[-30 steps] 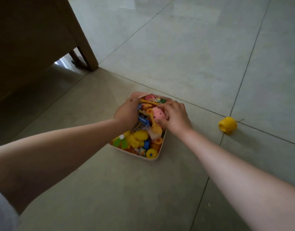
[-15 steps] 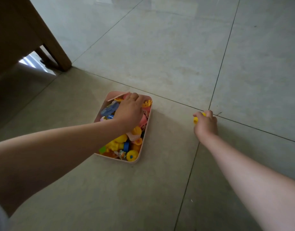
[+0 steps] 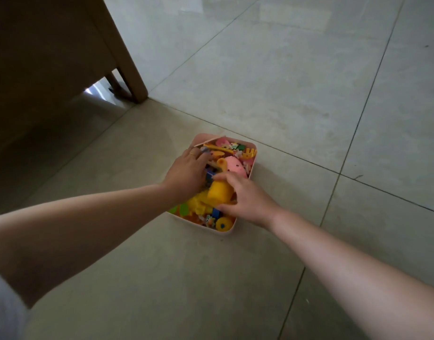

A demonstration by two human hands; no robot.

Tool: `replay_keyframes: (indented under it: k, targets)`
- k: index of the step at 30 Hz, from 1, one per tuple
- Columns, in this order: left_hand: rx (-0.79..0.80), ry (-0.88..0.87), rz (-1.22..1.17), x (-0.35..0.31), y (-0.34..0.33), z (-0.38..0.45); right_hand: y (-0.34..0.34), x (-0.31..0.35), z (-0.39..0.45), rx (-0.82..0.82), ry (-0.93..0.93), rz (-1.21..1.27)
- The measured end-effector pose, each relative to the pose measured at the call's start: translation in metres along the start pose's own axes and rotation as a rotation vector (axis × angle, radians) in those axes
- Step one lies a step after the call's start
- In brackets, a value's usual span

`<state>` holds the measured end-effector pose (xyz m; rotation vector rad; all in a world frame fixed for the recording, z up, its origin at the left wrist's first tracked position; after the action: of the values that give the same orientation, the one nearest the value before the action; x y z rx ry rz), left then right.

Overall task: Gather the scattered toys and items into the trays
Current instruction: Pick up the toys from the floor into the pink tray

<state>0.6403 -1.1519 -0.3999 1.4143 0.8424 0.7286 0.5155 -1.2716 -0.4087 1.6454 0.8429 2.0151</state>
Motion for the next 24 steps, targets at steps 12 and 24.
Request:
replay_keyframes:
  k: [12,24]
  targets:
    - [0.071,0.005,0.027,0.006,-0.002,-0.033,-0.003,-0.032,-0.008,-0.524,-0.316,-0.085]
    - [0.362,-0.185,0.196,-0.018,-0.032,-0.036,-0.026,-0.063,0.008,-0.186,-0.82,0.191]
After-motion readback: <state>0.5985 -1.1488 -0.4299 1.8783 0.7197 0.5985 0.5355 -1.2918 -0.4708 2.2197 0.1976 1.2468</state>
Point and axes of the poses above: each hand's wrist, its own z-axis towards the middle knuckle, its own y-axis out of the back of the hand, x = y × z, the point moved 3 cm from there along z, towards the middle knuckle, and after that the axes turned 14 degrees about y, right-handed, at the moved point
